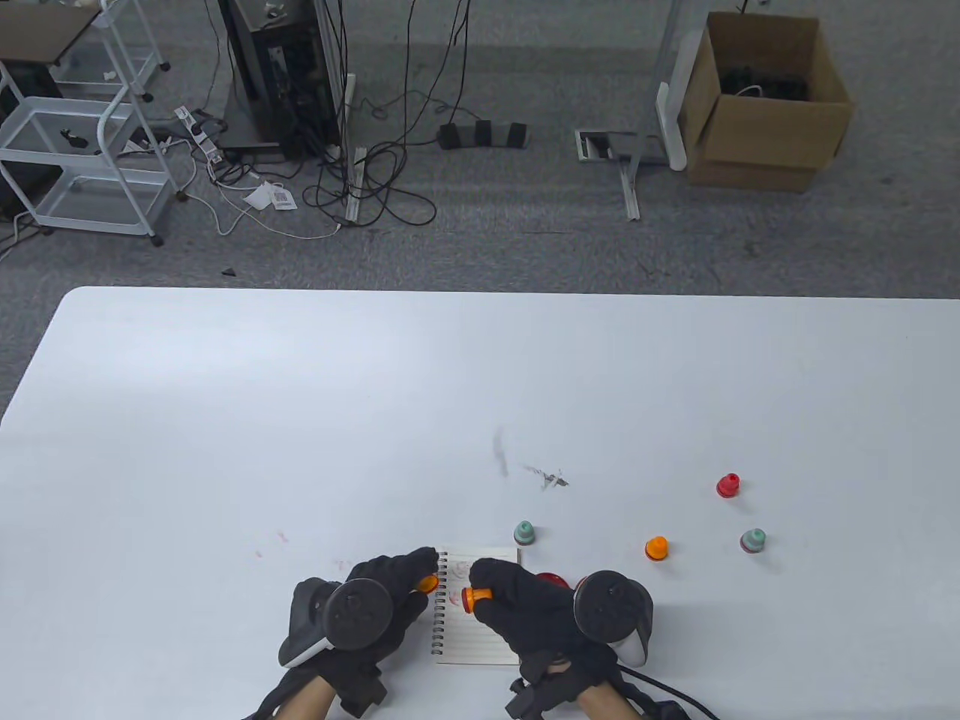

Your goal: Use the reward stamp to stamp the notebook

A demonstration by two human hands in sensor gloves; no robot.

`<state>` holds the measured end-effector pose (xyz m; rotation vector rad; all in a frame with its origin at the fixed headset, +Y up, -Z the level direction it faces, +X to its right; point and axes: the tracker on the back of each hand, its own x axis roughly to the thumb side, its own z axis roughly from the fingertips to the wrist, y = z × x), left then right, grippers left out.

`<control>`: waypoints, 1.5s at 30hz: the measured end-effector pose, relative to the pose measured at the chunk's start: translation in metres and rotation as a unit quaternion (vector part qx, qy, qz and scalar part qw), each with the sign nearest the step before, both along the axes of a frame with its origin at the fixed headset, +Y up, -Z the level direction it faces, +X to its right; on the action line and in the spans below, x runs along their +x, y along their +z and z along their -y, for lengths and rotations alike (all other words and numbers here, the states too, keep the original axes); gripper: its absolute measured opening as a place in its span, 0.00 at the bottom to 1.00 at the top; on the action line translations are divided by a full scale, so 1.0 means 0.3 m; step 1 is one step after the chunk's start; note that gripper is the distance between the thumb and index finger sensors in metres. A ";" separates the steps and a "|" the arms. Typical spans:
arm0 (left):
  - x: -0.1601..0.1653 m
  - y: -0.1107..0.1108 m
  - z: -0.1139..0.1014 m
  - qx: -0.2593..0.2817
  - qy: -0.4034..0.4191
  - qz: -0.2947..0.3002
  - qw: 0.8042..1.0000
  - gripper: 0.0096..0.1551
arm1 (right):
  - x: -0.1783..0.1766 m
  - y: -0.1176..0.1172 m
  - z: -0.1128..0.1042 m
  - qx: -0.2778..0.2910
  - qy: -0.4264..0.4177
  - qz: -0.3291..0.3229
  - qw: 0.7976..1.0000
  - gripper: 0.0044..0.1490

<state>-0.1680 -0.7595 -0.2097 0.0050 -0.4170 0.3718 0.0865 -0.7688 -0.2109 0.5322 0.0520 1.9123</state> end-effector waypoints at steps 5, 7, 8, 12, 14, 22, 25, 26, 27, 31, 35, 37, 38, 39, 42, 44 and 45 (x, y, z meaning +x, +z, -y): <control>-0.009 -0.012 0.020 -0.027 -0.053 -0.007 0.998 0.36 | 0.005 -0.001 -0.002 0.000 -0.002 0.001 1.000 0.35; -0.006 -0.017 0.031 -0.040 -0.073 -0.007 0.996 0.36 | 0.005 0.000 -0.003 0.001 -0.002 0.001 1.000 0.35; -0.003 -0.019 0.038 -0.049 -0.087 -0.008 0.995 0.36 | 0.005 0.000 -0.004 0.002 -0.002 0.001 1.000 0.36; 0.004 -0.028 0.061 -0.075 -0.134 -0.020 0.988 0.36 | 0.007 0.001 -0.008 0.007 -0.001 -0.001 1.000 0.35; 0.003 -0.034 0.069 -0.075 -0.141 -0.027 0.987 0.36 | 0.009 0.001 -0.010 0.009 -0.001 0.000 1.000 0.35; 0.002 -0.041 0.084 -0.092 -0.157 -0.031 0.983 0.36 | 0.011 0.001 -0.010 0.008 -0.002 -0.001 1.000 0.35; 0.010 -0.039 0.093 -0.091 -0.192 -0.027 0.977 0.36 | 0.010 0.001 -0.010 0.009 0.001 -0.003 1.000 0.35; 0.011 -0.038 0.090 -0.081 -0.193 -0.028 0.977 0.36 | 0.010 0.001 -0.010 0.009 0.001 -0.003 1.000 0.35; 0.016 -0.038 0.091 -0.084 -0.197 -0.028 0.977 0.36 | 0.009 0.001 -0.010 0.008 0.002 -0.004 1.000 0.35; 0.021 -0.035 0.088 -0.074 -0.212 -0.027 0.974 0.35 | 0.008 0.000 -0.009 0.007 0.005 -0.006 1.000 0.35; 0.023 -0.034 0.086 -0.074 -0.218 -0.025 0.973 0.35 | 0.008 0.000 -0.008 0.006 0.007 -0.007 1.000 0.35; 0.025 -0.033 0.084 -0.073 -0.222 -0.024 0.972 0.35 | 0.008 -0.001 -0.008 0.007 0.008 -0.006 1.000 0.35; 0.027 -0.032 0.084 -0.071 -0.226 -0.023 0.971 0.35 | 0.009 0.000 -0.008 0.011 0.007 -0.003 1.000 0.35; 0.029 -0.030 0.082 -0.066 -0.232 -0.022 0.970 0.35 | 0.009 0.000 -0.009 0.014 0.008 0.000 1.000 0.35; 0.037 -0.026 0.079 -0.056 -0.243 -0.022 0.968 0.35 | 0.010 -0.001 -0.009 0.014 0.008 0.001 1.000 0.35; 0.041 -0.023 0.077 -0.052 -0.249 -0.021 0.967 0.34 | 0.009 -0.001 -0.009 0.014 0.008 0.001 1.000 0.35; 0.042 -0.022 0.077 -0.051 -0.250 -0.021 0.967 0.34 | 0.009 -0.001 -0.009 0.014 0.009 0.001 1.000 0.35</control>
